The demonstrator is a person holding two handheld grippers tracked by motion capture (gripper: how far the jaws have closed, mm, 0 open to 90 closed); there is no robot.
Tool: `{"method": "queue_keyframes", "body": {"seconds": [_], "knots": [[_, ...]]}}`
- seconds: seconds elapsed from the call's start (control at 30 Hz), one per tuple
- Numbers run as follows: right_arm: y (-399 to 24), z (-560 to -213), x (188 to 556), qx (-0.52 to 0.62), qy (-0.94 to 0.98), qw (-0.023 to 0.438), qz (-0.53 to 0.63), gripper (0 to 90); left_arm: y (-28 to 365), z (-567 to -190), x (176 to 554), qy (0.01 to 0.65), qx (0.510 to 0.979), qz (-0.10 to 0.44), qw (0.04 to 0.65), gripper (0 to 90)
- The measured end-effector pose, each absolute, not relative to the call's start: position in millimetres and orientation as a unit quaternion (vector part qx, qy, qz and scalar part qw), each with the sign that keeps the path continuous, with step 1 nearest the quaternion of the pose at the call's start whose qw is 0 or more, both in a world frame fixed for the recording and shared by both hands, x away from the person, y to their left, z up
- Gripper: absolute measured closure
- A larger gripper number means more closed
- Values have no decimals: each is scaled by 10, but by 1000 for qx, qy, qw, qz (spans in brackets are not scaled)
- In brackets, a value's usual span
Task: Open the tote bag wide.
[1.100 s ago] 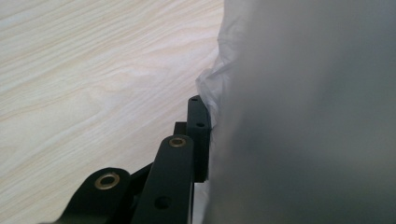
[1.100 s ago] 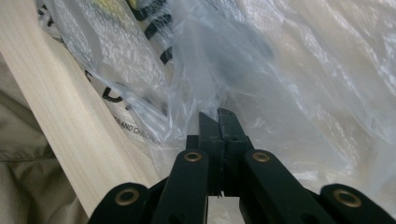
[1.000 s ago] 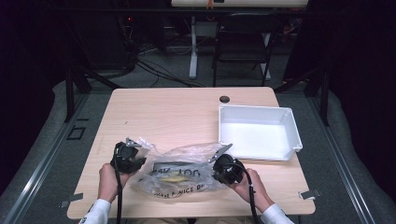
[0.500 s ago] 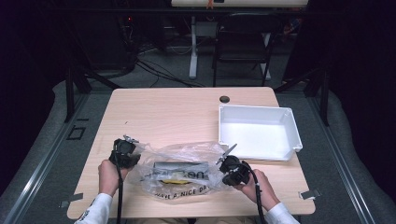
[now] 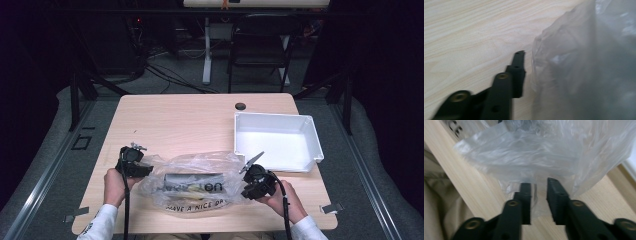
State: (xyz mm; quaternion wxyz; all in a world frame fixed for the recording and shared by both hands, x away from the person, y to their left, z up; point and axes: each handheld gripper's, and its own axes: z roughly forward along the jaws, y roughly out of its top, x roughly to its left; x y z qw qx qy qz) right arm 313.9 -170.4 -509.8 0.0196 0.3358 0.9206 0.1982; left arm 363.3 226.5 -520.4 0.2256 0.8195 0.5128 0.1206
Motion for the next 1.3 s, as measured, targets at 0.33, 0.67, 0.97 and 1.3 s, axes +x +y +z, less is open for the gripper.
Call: {"method": "queue_keyframes", "body": {"seconds": [0.33,0.67,0.97,1.3], "knots": [[-1749,-4772,3035,307,913,29,267,444,2339,-4897,3469,496,812,127,279,255],[-1523,-4571,2999,284,895,107,326,423,2182,-4850,3499,468,818,148,301,213],[-1206,-4841,3125,262,913,100,296,441,2085,-5079,3596,464,830,131,282,424],[-1172,-5058,3186,248,934,81,242,527,2044,-5243,3651,450,849,107,257,623]]}}
